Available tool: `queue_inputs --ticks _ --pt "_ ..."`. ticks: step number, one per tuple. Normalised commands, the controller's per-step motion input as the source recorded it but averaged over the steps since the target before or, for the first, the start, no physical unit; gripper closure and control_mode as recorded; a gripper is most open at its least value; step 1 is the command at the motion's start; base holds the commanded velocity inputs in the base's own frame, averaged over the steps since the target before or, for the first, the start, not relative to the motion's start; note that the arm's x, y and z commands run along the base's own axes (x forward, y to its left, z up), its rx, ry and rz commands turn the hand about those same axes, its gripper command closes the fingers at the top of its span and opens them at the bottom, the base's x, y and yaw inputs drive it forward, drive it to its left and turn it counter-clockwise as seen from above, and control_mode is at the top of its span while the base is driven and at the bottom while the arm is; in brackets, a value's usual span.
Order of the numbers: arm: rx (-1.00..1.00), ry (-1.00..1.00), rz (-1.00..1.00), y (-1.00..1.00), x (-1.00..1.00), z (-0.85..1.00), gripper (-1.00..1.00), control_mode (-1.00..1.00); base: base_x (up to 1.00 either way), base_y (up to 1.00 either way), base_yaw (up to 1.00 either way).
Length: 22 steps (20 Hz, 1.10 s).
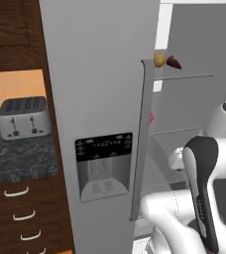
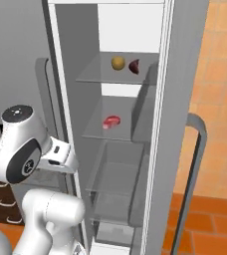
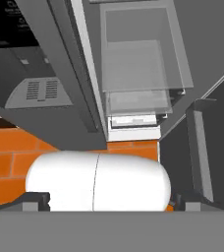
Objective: Place one potato and one steak in each tupperware on the nearby counter, to pack two identical lunches.
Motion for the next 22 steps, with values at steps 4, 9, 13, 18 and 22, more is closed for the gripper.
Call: queue_inputs --ticks 4,9,13,18,22 --pt "0.00 0.00 0.00 0.00 0.00 0.00 -1.00 1.00 0.08 -0.50 0.00" --pt "0.00 0.00 0.00 0.00 0.00 0.00 -1.00 1.00 0.32 -0.27 0.00" --pt "0.00 0.00 0.00 0.00 0.00 0.00 -1.00 1.00 0.29 -0.07 0.00" --pt "0.00 0.00 0.00 0.00 0.00 0.00 -1.00 1.00 0.15 -0.09 0.00" --pt "0.00 0.00 0.00 0.00 0.00 0.00 -1.00 1.00 0.46 -0.01 0.00"
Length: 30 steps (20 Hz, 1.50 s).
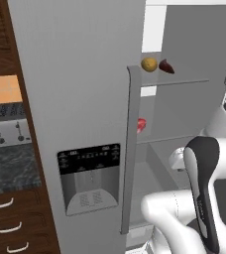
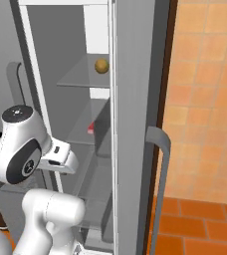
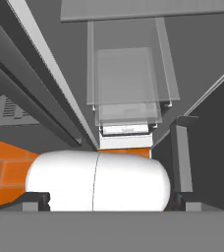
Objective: Place one potato and one steak in each tupperware on the nearby counter, to pack two identical lunches.
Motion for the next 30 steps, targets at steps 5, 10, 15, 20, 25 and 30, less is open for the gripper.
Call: queue_inputs --ticks 5,10,15,20,25,30 --pt "0.00 0.00 0.00 0.00 0.00 0.00 -1.00 1.00 0.28 0.00 0.00" --pt "0.00 0.00 0.00 0.00 0.00 0.00 -1.00 1.00 0.01 0.00 0.00" --pt "0.00 -0.01 0.00 -0.02 0.00 0.01 -1.00 -1.00 0.00 0.00 0.00" --pt "0.00 -0.37 -0.03 -0.37 0.00 0.53 -1.00 -1.00 0.00 0.00 0.00" --pt "-0.03 -0.35 -0.01 -0.14 0.02 0.74 -1.00 -1.00 0.00 0.00 0.00" --pt "-0.10 -0.14 0.00 -0.04 0.10 0.71 -1.00 -1.00 0.00 0.00 0.00"
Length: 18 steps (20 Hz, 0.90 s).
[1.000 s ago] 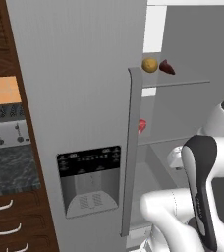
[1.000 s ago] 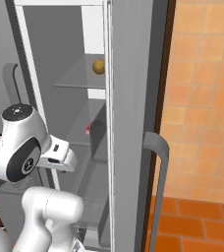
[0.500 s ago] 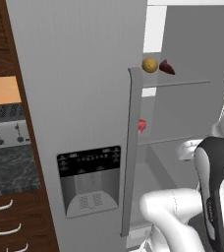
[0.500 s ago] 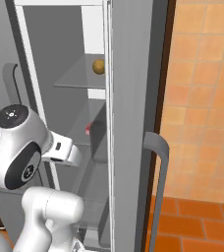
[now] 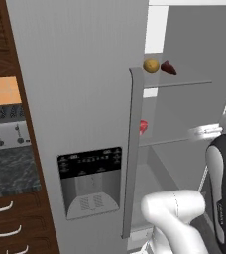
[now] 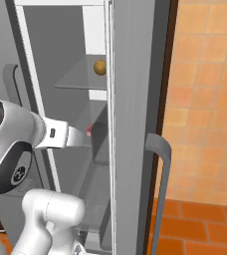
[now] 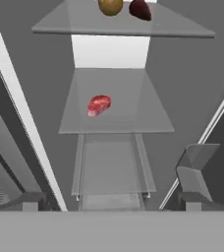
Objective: Place one potato and one steak in each tupperware on the nearby counter, to pack two identical lunches.
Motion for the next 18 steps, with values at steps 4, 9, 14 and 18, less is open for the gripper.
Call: queue_inputs --ticks 4,9,14,18 --pt "-0.09 0.03 0.00 0.00 0.44 0.68 -1.00 -1.00 0.00 0.00 0.00" --pt "-0.15 0.04 0.00 -0.07 0.70 0.35 -1.00 -1.00 0.00 0.00 0.00" --pt "-0.03 0.00 0.00 -0.37 0.92 0.31 -1.00 -1.00 0.00 0.00 0.00" --pt "0.00 0.01 0.01 -0.12 1.00 0.08 -1.00 -1.00 0.00 0.00 0.00"
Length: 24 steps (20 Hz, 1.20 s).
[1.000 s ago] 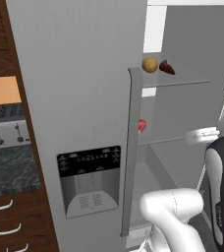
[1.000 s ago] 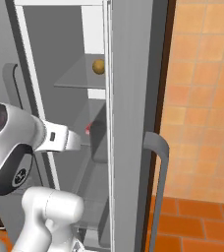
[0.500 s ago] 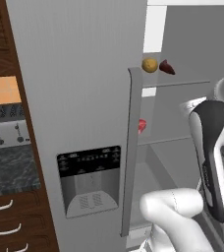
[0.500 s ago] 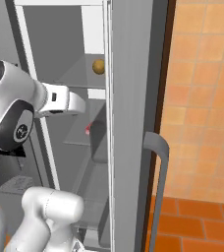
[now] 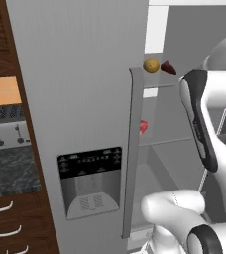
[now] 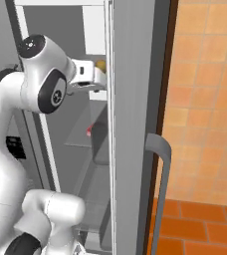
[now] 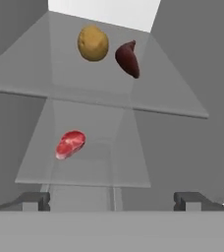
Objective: Place one potato and one steak in each tupperware on the nearby counter, to pack two identical lunches.
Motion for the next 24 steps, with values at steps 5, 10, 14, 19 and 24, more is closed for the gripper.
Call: queue_inputs --ticks 5,10,14,19,24 --pt "0.00 -0.01 0.00 -0.10 0.94 0.00 -1.00 -1.00 0.00 0.00 0.00" --pt "0.07 -0.10 0.00 -0.12 0.95 0.01 -1.00 -1.00 0.00 0.00 0.00" --pt "0.14 -0.08 0.00 -0.29 0.63 0.10 -1.00 -1.00 0.00 0.00 0.00" --pt "0.00 0.00 0.00 -0.04 0.49 0.00 -1.00 -1.00 0.00 0.00 0.00" --pt "0.00 0.01 0.04 -0.06 0.61 -0.06 -1.00 -1.00 0.00 0.00 0.00"
